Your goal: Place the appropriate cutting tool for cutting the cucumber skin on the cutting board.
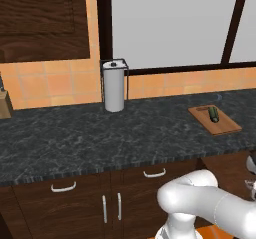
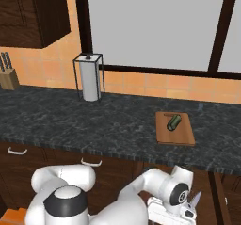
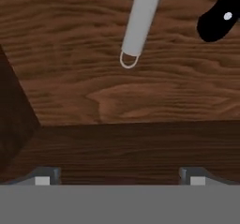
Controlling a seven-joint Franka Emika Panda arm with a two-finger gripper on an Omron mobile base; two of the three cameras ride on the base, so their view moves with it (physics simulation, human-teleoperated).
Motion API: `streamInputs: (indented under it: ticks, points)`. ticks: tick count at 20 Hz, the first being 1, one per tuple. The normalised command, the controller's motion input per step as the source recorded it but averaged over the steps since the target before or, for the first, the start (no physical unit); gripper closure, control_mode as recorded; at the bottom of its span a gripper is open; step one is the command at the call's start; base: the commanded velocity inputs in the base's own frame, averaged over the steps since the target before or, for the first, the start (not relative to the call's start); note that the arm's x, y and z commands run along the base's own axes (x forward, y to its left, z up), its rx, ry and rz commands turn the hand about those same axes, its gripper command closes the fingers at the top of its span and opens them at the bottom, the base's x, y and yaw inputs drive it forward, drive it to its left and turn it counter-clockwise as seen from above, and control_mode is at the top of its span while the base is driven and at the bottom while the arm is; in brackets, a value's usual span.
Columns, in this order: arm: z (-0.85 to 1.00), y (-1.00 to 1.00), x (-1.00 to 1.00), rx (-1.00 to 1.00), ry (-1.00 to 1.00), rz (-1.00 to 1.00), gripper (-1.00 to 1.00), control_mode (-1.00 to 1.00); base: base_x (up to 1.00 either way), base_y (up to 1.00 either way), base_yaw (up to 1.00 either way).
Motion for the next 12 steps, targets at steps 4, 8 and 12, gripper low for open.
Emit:
streamInputs:
  ticks: [4,8,12]
  points:
    - [0.05,-0.11,0.77,0.02,0.0,0.0,-1.0,-1.0,0.0,0.0,0.0]
    - [-0.03,-0.01,0.71,0.01,-0.04,0.0,-1.0,-1.0,0.0,0.0,0.0]
    - [-0.19,-0.04,0.51,0.01,-0.05,0.0,-1.0,-1.0,0.0,0.0,0.0]
